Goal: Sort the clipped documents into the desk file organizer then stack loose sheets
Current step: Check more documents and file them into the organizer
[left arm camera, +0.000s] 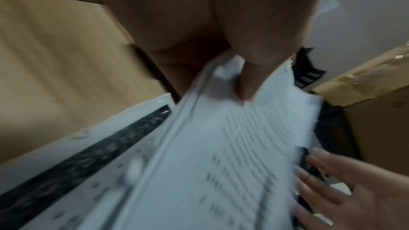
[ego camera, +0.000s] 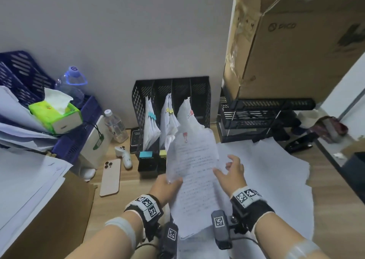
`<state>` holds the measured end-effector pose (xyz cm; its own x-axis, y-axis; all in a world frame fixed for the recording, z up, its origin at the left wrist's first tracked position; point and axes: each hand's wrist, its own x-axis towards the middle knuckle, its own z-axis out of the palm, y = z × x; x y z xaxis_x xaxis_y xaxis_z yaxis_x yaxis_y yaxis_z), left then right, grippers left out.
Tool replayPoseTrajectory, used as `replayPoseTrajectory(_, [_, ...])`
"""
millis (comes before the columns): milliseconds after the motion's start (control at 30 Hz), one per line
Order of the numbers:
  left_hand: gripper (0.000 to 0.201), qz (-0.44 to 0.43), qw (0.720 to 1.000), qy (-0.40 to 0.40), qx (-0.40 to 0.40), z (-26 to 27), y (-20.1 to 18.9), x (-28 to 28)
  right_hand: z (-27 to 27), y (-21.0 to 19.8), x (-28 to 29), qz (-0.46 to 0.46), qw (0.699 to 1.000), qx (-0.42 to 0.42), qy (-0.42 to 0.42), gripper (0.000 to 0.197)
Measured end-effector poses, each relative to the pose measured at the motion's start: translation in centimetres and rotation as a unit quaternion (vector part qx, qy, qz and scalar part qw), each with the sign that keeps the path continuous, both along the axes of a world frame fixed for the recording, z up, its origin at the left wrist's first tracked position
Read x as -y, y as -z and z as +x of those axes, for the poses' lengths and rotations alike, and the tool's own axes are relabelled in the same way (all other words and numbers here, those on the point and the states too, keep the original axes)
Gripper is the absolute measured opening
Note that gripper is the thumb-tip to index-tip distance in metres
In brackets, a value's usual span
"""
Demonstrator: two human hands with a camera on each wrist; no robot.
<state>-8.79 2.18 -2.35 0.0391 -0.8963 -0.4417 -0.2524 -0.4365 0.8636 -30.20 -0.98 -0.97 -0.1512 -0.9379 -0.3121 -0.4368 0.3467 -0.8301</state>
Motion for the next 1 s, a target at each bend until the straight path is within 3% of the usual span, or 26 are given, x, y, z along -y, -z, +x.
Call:
replayPoseTrajectory(33, [0.018, -0.039, 0.998, -0.019, 0.037, -0.4, -0.5, 0.9, 0.3, -0.9, 0.5, -0.037, 0.999, -0.030, -0.013, 0.076])
replayPoseTrajectory(100, [0.020, -0.114, 0.989, -0.024, 0.095, -1.3, -1.7, 2.5, 1.3, -3.0, 1.0, -0.049, 0.995, -0.013, -0.085, 0.094])
replayPoseTrajectory(167, [0.022, -0.182, 0.977, 0.054, 0.102, -2.9, -3.2, 3.5, 2.7, -4.9, 1.4, -0.002, 0.989, 0.042, -0.143, 0.106])
replayPoseTrajectory(200, [0.033, -0.205, 0.966, 0.117, 0.104, -3.8, -3.5, 3.9, 3.3, -5.3, 1.7, 0.004, 0.989, 0.044, -0.144, 0.096])
replayPoseTrajectory(267, [0.059, -0.213, 0.946, 0.223, 0.103, -5.1, -4.4, 4.5, 3.3, -6.5, 2.5, 0.001, 0.996, 0.024, -0.091, 0.047])
replayPoseTrajectory(333, [0.071, -0.184, 0.944, 0.266, 0.072, -5.4, -5.5, 5.8, 2.0, -7.6, 3.4, 0.002, 1.000, 0.015, 0.004, 0.027])
replayPoseTrajectory(400, [0.062, -0.181, 0.940, 0.272, 0.099, -5.2, -6.3, 7.9, 0.0, -8.3, 4.2, -0.005, 0.999, 0.013, 0.049, 0.027])
replayPoseTrajectory(467, [0.063, -0.188, 0.924, 0.252, 0.217, -5.2, -7.2, 10.6, -1.2, -8.9, 4.4, -0.009, 0.999, -0.006, 0.050, 0.033])
replayPoseTrajectory(533, [0.076, -0.195, 0.873, 0.257, 0.366, -5.4, -7.7, 13.0, -1.9, -9.2, 4.7, -0.021, 0.999, -0.007, 0.043, 0.032])
replayPoseTrajectory(600, [0.079, -0.170, 0.836, 0.287, 0.435, -5.6, -7.5, 14.8, -2.1, -9.8, 4.9, -0.034, 0.999, -0.006, 0.035, 0.031])
replayPoseTrajectory(667, [0.069, -0.130, 0.818, 0.296, 0.476, -5.5, -6.8, 16.3, -2.1, -10.5, 5.1, -0.039, 0.999, -0.013, 0.022, 0.032])
replayPoseTrajectory(733, [0.060, -0.097, 0.819, 0.263, 0.500, -4.8, -6.3, 17.1, -1.9, -11.0, 5.3, -0.035, 0.999, -0.019, 0.012, 0.032])
replayPoseTrajectory(833, [0.067, -0.076, 0.837, 0.186, 0.510, -3.0, -5.9, 17.6, -1.1, -11.7, 6.2, -0.028, 0.999, -0.025, -0.017, 0.035])
replayPoseTrajectory(1000, [0.070, -0.103, 0.870, 0.130, 0.464, 0.2, -6.7, 17.6, 2.5, -12.9, 8.3, -0.027, 0.994, -0.031, -0.101, 0.036])
